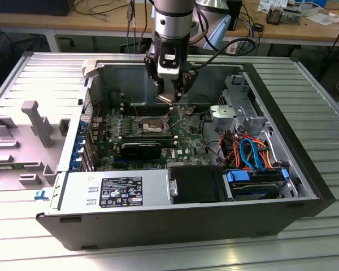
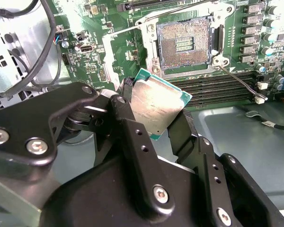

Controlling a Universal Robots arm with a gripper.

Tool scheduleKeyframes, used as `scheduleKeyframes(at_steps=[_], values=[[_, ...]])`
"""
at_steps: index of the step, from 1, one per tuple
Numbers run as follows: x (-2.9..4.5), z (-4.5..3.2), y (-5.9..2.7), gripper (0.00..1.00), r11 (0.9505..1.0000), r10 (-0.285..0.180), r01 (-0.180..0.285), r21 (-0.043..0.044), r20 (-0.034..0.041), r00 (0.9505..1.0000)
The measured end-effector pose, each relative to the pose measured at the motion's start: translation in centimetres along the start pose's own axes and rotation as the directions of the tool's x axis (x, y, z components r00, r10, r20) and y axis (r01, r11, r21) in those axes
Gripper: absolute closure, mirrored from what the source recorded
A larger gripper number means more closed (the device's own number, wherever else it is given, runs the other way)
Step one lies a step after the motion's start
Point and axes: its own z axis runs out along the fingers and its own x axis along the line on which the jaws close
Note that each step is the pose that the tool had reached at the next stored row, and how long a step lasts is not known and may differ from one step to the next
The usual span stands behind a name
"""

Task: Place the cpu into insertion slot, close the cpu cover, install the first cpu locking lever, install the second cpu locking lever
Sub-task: 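Place the cpu into insertion slot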

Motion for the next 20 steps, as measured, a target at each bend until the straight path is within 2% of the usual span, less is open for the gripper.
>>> scheduleKeyframes(at_steps=[20], values=[[0.0, 0.0, 0.0, 0.46, 0.9998, 0.018, -0.018, 0.0011, 0.0014, 0.9998]])
